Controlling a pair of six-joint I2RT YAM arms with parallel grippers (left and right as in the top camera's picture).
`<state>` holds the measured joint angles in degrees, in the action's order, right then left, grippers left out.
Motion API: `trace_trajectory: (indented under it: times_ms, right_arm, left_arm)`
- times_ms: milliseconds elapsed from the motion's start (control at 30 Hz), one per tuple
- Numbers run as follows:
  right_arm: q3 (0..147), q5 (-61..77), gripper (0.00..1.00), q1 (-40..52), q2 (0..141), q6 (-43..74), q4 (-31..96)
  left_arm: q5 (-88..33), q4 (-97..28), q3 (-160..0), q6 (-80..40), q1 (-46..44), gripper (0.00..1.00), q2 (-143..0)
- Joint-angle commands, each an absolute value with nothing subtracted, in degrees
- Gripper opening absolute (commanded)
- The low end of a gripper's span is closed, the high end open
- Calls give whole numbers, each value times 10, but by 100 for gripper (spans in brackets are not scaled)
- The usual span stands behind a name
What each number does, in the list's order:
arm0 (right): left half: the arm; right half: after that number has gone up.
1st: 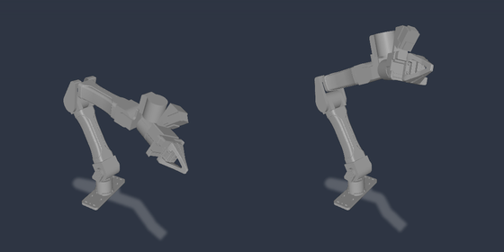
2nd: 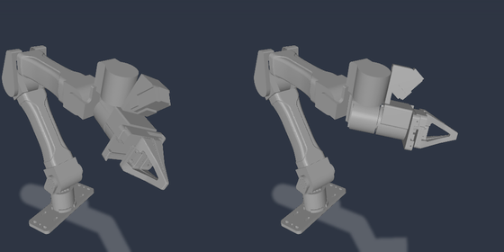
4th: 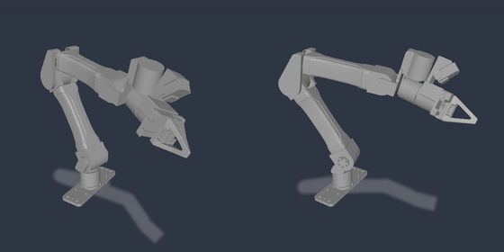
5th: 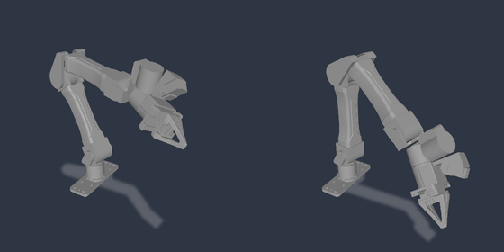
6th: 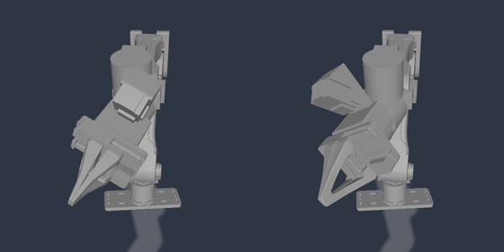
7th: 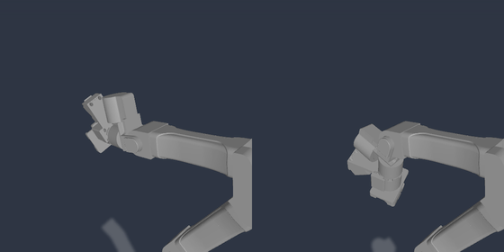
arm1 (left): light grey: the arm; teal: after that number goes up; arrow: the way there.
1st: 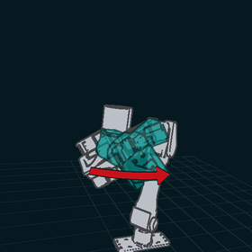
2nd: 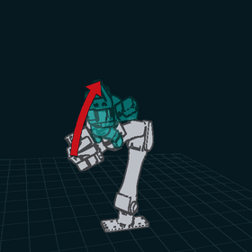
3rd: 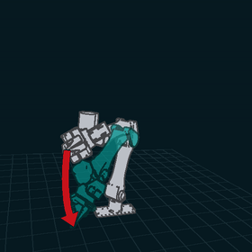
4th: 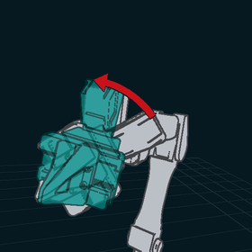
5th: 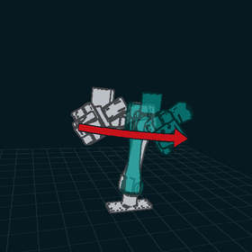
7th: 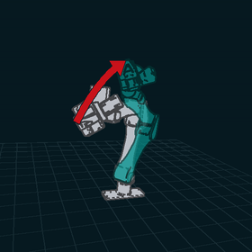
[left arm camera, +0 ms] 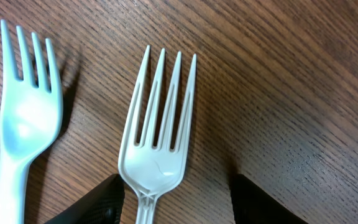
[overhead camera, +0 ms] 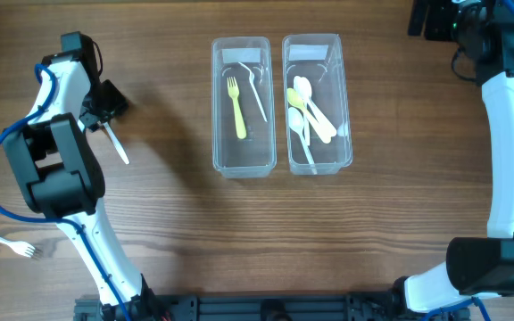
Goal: Pack container
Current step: 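Move the left gripper back over the white fork on the table, then close the left gripper on the white fork handle and lift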
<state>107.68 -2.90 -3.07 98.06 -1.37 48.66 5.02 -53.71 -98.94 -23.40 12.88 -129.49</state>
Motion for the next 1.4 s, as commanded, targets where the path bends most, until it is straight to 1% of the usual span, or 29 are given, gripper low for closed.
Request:
trace_trajectory:
  times_ms: [0, 200, 233, 267, 300, 333, 400, 600, 767, 1133, 1367]
  right_arm:
    - [1075, -39, 99, -32, 985, -15, 485]
    - [1075, -39, 100, -32, 985, -15, 485]
    - [1075, -39, 100, -32, 985, -15, 485]
    - [1075, -39, 100, -32, 985, -15, 485]
    - [1075, -39, 100, -32, 985, -15, 485]
    - [1075, -39, 100, -32, 985, -15, 485]
    - [1075, -39, 100, -32, 985, -15, 485]
    - [1075, -39, 100, -32, 985, -15, 485]
    - [1075, -39, 100, -32, 985, -15, 485]
    - [1075, -39, 100, -32, 985, -15, 485]
    - [1075, -39, 100, -32, 985, -15, 485]
  left_arm:
    - [46, -535, -985, -227, 131, 58, -1303]
    - [46, -535, -985, -227, 131, 60, -1303]
    - [46, -536, -985, -227, 131, 54, -1303]
    - [46, -536, -985, -227, 131, 43, -1303]
    - [46, -536, -985, -227, 131, 27, -1303]
    - [46, -536, -985, -227, 131, 20, -1303]
    - [46, -536, -985, -227, 131, 10, -1303]
    - [46, -543, -985, -227, 131, 10, -1303]
    - [46, -547, -985, -227, 131, 4, -1288]
    - [45, -546, -987, -228, 129, 4, -1169]
    - [-17, -541, -987, -230, 82, 4, -1098]
